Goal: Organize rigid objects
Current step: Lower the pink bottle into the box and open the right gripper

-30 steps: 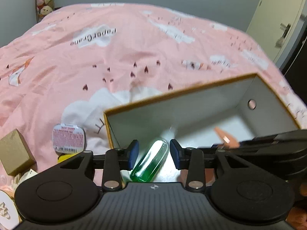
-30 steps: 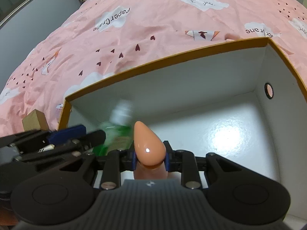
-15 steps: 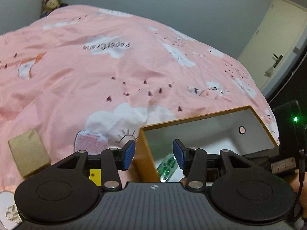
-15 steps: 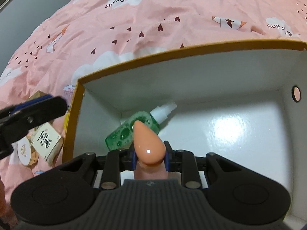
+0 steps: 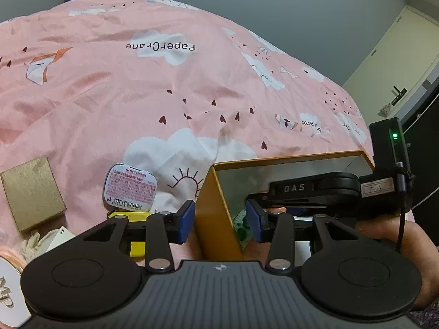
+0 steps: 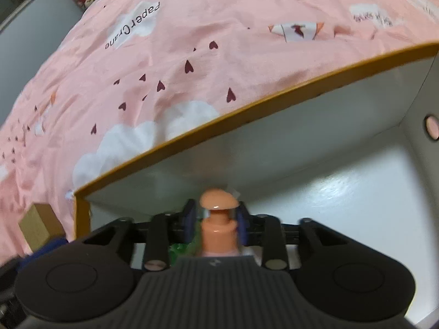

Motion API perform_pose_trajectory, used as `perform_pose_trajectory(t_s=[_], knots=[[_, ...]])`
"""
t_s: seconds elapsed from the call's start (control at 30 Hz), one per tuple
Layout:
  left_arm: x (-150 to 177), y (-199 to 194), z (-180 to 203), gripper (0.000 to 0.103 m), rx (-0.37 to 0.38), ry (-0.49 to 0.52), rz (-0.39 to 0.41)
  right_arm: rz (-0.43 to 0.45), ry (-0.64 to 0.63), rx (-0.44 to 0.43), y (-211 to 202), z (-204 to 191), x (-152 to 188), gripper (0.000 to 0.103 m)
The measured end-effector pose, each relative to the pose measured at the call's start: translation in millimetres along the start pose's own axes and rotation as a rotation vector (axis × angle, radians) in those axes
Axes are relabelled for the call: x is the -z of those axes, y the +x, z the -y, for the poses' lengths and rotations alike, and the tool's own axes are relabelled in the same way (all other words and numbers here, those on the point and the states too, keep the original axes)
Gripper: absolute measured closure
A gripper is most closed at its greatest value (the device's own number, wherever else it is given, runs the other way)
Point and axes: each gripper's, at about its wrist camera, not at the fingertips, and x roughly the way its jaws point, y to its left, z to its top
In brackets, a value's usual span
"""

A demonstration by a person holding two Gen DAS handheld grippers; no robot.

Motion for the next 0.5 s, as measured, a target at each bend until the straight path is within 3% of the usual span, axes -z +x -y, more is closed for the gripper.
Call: perform_pose_trajectory(t_s=[0.1,0.23,0.37,0.4,0.5], knots=[[-0.2,0.9,-1.8,0.052,0.005,-0.009,-0.002,-0.034,0.021,-0.018,10.5,-1.5,-0.7,0.054],[0.1,2.6,-3.7,0.053,0.004,-0.015,-0.005,-0.04,-0.027,-0.019,16.8,-6.7,-0.2,0.057],[-0.4,4.0,-5.6,0.053,0.007,-0.028,-0.005,-0.095,-0.151,-0.059,16.7,-18.5,3.7,0.063],[-0.4,4.0,-5.7,0.057,-0.002,-0.029,-0.002,-0.126,-0.179,-0.092,18.8,-22.3,5.4,0.064],[0.3,4.0,-6.9,0.057,0.003,-0.034,-0.007,-0.166,-0.311,-0.107,21.6,-40.7,15.5,0.063]])
